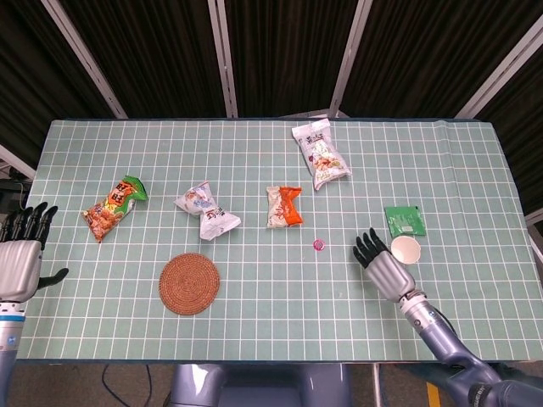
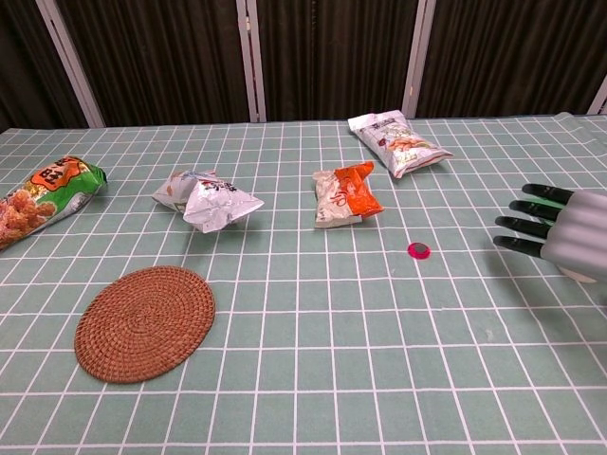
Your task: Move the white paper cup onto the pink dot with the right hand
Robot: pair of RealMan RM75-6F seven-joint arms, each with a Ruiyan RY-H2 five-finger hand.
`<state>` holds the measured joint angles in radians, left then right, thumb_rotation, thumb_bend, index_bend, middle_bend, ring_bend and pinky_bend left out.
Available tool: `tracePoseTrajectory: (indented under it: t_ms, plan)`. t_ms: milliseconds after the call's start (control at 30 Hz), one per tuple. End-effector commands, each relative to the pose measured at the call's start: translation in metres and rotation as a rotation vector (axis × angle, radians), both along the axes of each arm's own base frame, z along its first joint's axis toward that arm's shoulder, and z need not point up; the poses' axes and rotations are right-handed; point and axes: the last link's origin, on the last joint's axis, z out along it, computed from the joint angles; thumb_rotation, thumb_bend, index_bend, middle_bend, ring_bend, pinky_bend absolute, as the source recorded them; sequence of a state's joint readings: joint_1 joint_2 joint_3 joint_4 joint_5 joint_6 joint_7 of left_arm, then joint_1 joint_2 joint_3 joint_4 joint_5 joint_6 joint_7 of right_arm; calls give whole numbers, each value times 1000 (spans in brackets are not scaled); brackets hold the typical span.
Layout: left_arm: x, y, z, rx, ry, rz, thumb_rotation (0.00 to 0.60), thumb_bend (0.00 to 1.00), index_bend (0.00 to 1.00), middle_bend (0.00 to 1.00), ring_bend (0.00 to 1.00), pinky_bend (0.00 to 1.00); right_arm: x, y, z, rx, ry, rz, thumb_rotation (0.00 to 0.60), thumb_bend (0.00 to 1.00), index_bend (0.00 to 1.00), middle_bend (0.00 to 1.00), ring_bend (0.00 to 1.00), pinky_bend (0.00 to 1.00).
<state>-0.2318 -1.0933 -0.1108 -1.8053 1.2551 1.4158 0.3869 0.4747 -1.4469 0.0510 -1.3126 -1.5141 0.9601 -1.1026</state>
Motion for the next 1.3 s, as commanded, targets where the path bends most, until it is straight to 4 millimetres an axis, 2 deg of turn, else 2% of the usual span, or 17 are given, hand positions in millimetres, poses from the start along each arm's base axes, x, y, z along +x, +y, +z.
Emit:
tracePoseTrajectory:
  t_ms: [33,367,433,467,533,600,700,833,1000,1133,1300]
  plan:
    - [0,0,-1,-2,1,-1,600,0,0,0,0,0,-9,-7,-5,-27,53,-16,600,0,0,0,0,0]
    - [2,-2,-3,-16,-6,-2,600,0,0,0,0,0,-31,-24,-6,-99,176,-29,600,0,0,13,0,0]
    - [2,-1,-5,-27,-8,0,600,0,0,0,0,0,-32,-24,-6,-101,187,-11,600,0,40,92,5,6]
    - [2,-1,-5,-29,-7,1,600,0,0,0,0,0,-32,-24,-6,-102,187,-5,600,2,92,165,27,39]
    - [2,-1,-6,-35,-8,2,600,0,0,0,0,0,-32,-24,-6,-102,184,8,600,46,221,302,128,154]
    - [2,-1,-6,-38,-9,0,600,0,0,0,0,0,-33,-24,-6,-101,176,25,600,117,301,401,227,234]
    - [2,-2,-6,-40,-9,-1,600,0,0,0,0,0,-33,-23,-6,-105,164,49,600,174,344,457,287,292]
    - [3,-2,-7,-44,-12,0,600,0,0,0,0,0,-31,-24,-2,-113,130,77,600,188,355,468,301,326]
    - [3,-3,-8,-51,-14,-2,600,0,0,0,0,0,-12,-27,11,-118,-77,76,600,185,358,472,307,346]
    - [4,-3,-7,-55,-20,-3,600,0,0,0,0,0,9,-29,20,-94,-342,8,600,172,358,472,301,359]
    - [6,-4,-7,-60,-29,-8,600,0,0,0,0,0,36,-31,23,41,-682,-123,600,168,358,472,291,333]
